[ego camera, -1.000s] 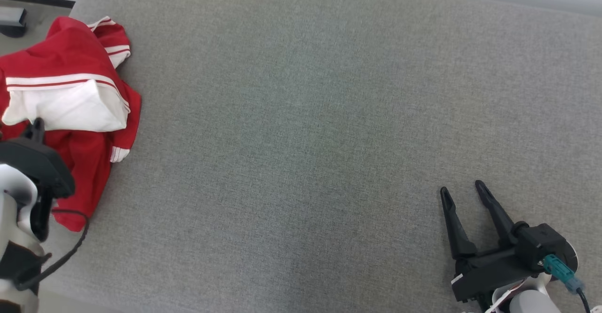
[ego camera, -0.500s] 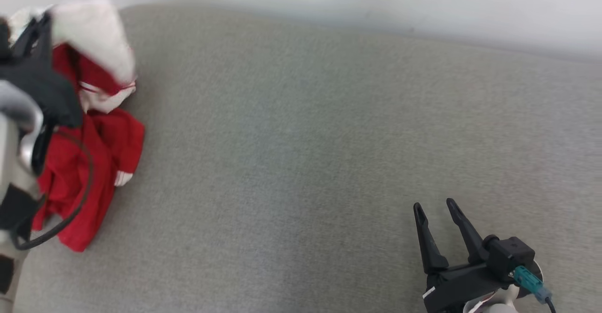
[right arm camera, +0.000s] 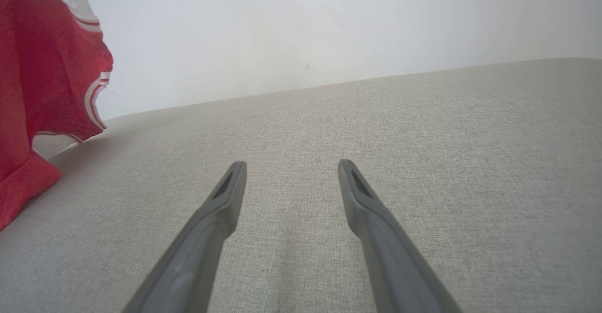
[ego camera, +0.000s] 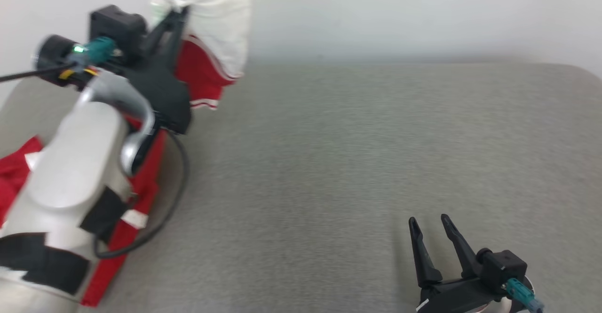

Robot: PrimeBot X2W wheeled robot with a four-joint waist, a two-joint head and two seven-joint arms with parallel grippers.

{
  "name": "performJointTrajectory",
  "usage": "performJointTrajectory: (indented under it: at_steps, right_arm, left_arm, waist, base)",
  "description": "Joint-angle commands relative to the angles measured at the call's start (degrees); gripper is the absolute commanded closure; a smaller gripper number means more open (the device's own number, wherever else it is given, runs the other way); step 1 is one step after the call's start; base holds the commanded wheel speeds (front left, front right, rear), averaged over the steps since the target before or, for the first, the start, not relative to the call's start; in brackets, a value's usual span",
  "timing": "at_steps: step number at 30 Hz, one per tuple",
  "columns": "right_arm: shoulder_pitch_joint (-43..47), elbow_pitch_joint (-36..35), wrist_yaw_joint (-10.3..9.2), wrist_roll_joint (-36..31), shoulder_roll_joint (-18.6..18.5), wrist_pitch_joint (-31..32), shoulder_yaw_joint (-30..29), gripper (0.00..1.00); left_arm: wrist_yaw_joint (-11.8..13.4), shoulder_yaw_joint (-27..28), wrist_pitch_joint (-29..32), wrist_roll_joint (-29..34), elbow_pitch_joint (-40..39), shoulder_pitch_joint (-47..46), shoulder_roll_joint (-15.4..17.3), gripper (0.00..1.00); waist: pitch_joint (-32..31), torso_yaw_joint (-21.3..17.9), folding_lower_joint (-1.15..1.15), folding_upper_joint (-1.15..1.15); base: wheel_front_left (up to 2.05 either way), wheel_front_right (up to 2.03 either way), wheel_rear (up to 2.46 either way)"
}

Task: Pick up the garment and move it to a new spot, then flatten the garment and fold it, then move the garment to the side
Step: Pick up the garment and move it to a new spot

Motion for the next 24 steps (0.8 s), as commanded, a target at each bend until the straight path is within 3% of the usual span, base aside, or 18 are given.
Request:
performJointTrajectory:
  at_steps: [1,11,14,21,24]
  right_arm:
    - [0.09,0.03,-0.12,-0.39,0.39,-0.05,0.21,0.0]
    - [-1.43,0.22,-0.12,0.21,1.14,-0.04,0.11,0.0]
    - [-2.3,0.52,-0.12,0.68,1.49,-0.04,0.58,0.0]
    - [-3.69,0.83,-0.12,1.41,2.02,-0.04,1.29,0.0]
    - [-3.85,0.49,-0.12,1.61,2.26,-0.04,0.57,0.0]
  left_arm:
    - [0.15,-1.09,-0.71,-1.26,-0.11,0.06,-1.74,1.0]
    - [0.15,-7.56,-5.63,-5.01,5.51,-2.03,-13.6,1.0]
    - [0.15,-10.05,-7.63,-6.32,7.5,-2.78,-15.83,1.0]
    - [0.15,-16.5,-10.17,-8.63,10.16,-5.31,-17.36,1.0]
    - [0.15,-19.12,-10.76,-9.62,12.66,-5.93,-17.42,1.0]
  waist:
    - [-1.88,-8.31,0.01,0.01]
    - [1.25,-21.81,0.01,0.01]
    - [2.66,-25.33,0.01,0.01]
    - [4.92,-30.62,0.01,0.01]
    - [5.87,-31.12,0.01,0.01]
  base:
    - [0.0,0.0,0.0]
    - [0.0,0.0,0.0]
    - [0.0,0.0,0.0]
    - [0.0,0.0,0.0]
    - [0.0,0.0,0.0]
